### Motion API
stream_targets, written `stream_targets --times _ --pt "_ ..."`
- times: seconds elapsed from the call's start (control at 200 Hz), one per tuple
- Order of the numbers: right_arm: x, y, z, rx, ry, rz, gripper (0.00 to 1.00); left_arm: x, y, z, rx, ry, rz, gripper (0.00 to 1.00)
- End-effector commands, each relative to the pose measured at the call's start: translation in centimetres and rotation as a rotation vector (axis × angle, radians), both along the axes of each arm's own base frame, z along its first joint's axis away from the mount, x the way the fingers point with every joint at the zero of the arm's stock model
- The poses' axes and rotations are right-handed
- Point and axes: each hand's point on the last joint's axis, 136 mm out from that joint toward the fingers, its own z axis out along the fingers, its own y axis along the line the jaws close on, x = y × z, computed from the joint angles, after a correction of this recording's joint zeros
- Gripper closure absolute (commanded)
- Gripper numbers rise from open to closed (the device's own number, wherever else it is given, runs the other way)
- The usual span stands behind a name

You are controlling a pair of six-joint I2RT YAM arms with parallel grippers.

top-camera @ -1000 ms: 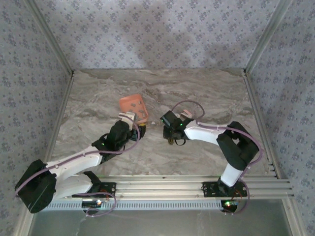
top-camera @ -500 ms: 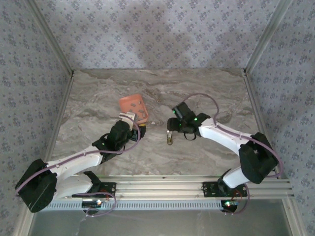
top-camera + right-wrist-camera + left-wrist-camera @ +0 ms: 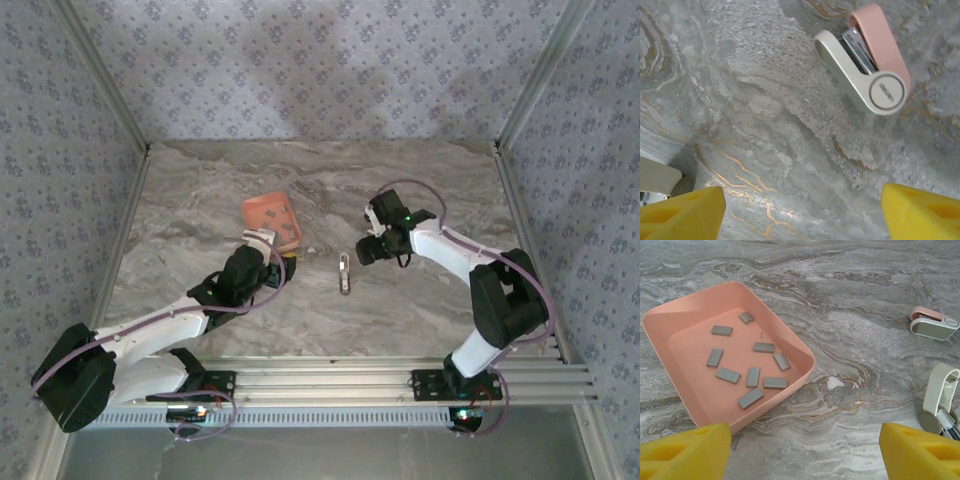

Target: Load the staples into the stapler

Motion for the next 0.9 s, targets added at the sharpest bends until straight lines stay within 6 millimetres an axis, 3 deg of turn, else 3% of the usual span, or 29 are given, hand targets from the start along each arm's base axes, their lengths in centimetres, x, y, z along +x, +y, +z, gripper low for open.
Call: stream_targets --times 0.0,0.145,0.175,0.375,0.65,0.795,0.895 --pt "1.0 0.5 -0.1 -0.064 -0.016 0.159 0.17 0.3 -0.1 0.4 -0.013 -0.007 -0.001 0.22" --pt "2.6 0.0 -1.3 -0.147 -0.007 0.161 0.17 0.4 -0.2 0.3 -0.009 -0.003 -0.005 0.22" --pt "3.9 0.1 -0.5 -0.162 -0.041 0.154 0.17 0.4 -0.3 0.3 -0.009 -0.003 -0.005 0.22" --pt "6.1 -0.9 -1.4 -0.207 -0.045 0.163 0.16 0.4 -0.2 0.1 0.004 -0.003 -0.007 0.22" --pt "7.1 -1.1 -3.3 -0.121 0.029 0.178 0.17 0.7 -0.4 -0.3 0.016 0.007 -0.012 0.22" --pt "7.6 -1.0 -4.4 -0.085 0.049 0.179 0.24 0.8 -0.9 -0.3 0.020 0.011 -0.030 0.22" --pt "7.8 -0.9 -4.9 -0.085 0.058 0.186 0.38 0.9 -1.1 -0.1 0.018 0.008 -0.035 0.22"
